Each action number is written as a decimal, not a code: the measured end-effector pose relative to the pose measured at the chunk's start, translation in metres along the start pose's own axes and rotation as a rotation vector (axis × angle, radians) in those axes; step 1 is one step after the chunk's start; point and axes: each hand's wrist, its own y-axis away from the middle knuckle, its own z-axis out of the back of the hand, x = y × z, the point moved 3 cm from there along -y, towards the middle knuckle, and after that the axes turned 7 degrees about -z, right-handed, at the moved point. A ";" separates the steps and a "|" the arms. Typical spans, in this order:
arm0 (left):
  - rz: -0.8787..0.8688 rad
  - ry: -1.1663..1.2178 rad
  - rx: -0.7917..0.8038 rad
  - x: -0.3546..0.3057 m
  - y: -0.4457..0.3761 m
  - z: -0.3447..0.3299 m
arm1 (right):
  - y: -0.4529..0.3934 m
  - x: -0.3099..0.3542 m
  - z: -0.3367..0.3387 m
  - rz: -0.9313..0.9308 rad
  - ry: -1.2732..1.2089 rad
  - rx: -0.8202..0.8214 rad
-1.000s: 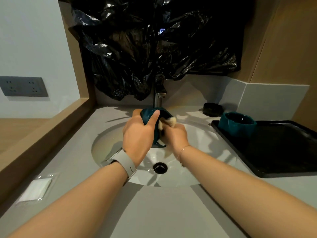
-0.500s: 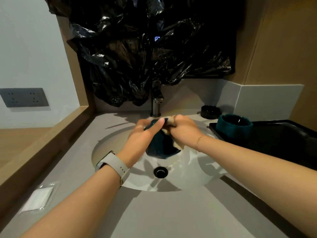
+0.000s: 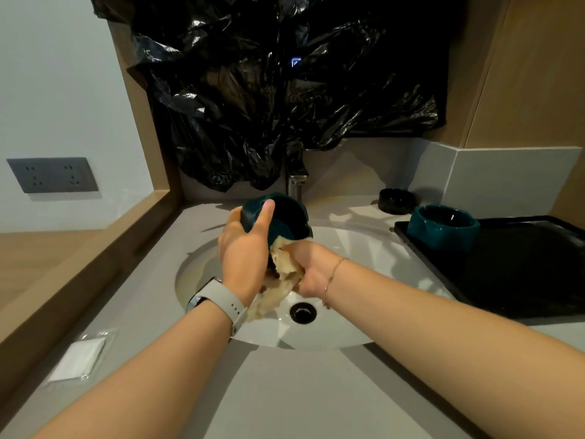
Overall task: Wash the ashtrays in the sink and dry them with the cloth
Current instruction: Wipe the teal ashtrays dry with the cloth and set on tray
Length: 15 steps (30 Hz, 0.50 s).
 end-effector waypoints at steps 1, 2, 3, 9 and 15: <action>-0.035 -0.004 0.006 -0.001 0.001 -0.001 | 0.002 0.008 0.004 0.084 0.040 -0.070; -0.059 -0.003 0.019 -0.003 0.001 -0.002 | 0.004 0.018 0.011 0.186 0.120 -0.186; -0.070 0.001 0.037 -0.004 0.002 -0.004 | 0.008 0.028 0.019 0.294 0.251 -0.334; 0.023 0.120 0.090 -0.001 0.008 -0.012 | 0.037 0.066 0.025 0.766 1.059 -0.645; 0.160 0.095 0.276 0.001 0.000 -0.011 | 0.057 0.083 0.016 0.754 1.411 -0.578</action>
